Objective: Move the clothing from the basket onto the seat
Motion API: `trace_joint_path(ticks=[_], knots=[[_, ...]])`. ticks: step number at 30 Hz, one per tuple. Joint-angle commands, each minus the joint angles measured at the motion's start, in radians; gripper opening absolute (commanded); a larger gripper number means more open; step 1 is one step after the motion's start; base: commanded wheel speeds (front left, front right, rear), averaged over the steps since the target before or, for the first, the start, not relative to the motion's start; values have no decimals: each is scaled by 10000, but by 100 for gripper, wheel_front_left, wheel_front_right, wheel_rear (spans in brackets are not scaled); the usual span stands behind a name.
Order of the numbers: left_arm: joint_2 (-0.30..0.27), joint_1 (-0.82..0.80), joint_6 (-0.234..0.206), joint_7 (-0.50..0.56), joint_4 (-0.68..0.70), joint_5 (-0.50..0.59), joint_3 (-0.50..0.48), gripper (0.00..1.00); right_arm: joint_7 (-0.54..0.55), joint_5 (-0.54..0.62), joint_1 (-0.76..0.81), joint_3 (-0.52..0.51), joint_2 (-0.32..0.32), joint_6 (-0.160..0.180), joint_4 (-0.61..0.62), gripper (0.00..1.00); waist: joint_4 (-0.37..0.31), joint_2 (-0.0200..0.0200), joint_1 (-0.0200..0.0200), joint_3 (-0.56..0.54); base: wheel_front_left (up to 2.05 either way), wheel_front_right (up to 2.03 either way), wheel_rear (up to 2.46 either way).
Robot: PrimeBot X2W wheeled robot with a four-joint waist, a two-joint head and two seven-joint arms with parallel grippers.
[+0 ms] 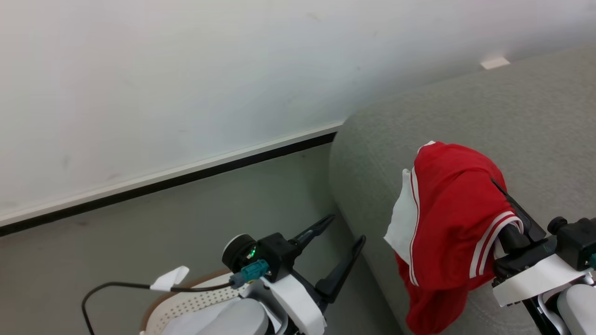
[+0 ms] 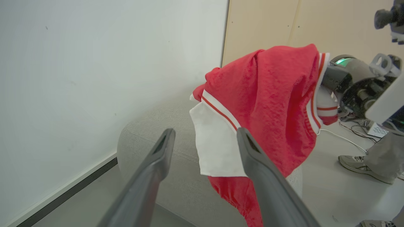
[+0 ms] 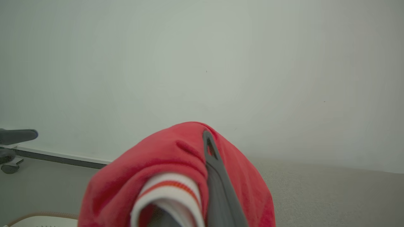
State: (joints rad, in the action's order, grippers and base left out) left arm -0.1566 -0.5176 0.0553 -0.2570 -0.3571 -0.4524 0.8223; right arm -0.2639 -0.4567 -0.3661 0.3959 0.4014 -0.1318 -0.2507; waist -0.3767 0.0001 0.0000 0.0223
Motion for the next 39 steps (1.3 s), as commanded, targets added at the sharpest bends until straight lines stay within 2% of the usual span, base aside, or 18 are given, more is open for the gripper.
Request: trace_joint_path(ticks=[1,6,11,17,24,27,31,35,36,39], knots=[[-7,20,13,-48,-74,65,-9,100,-7,109,141,-105,-60,22,154,0,-538,-1,0,50,0,0,0],[60,66,19,-60,-166,109,-4,100,-7,101,388,-253,-94,22,337,0,-966,-1,0,41,0,0,0],[97,98,52,-74,-231,147,25,100,-7,86,449,-298,-80,22,398,0,-1102,-1,0,41,0,0,0],[126,54,121,-72,-234,178,74,100,-7,93,236,-441,-19,22,377,0,-985,-1,0,215,0,0,0],[24,-221,174,-47,-174,306,148,100,-7,-35,-678,-873,165,22,401,0,-593,-1,0,918,0,0,0],[-62,-433,206,57,-103,381,170,100,65,-317,-1402,-1068,486,22,138,0,-351,-1,0,1386,0,0,0],[-236,-749,238,223,59,475,184,100,449,-1645,-2586,-1385,833,22,-511,0,-32,-1,0,2164,0,0,0],[-424,-1068,244,409,280,517,187,100,822,-2508,-3993,-1693,1645,22,-1420,0,366,-1,0,3035,0,0,0],[-424,-1068,244,409,280,517,187,100,822,-2508,-3993,-1693,1645,22,-1420,0,366,-1,0,3035,0,0,0],[-601,-1329,254,554,448,577,146,100,883,-2751,-4973,-1928,2229,22,-2067,0,639,-1,0,3722,0,0,0]])
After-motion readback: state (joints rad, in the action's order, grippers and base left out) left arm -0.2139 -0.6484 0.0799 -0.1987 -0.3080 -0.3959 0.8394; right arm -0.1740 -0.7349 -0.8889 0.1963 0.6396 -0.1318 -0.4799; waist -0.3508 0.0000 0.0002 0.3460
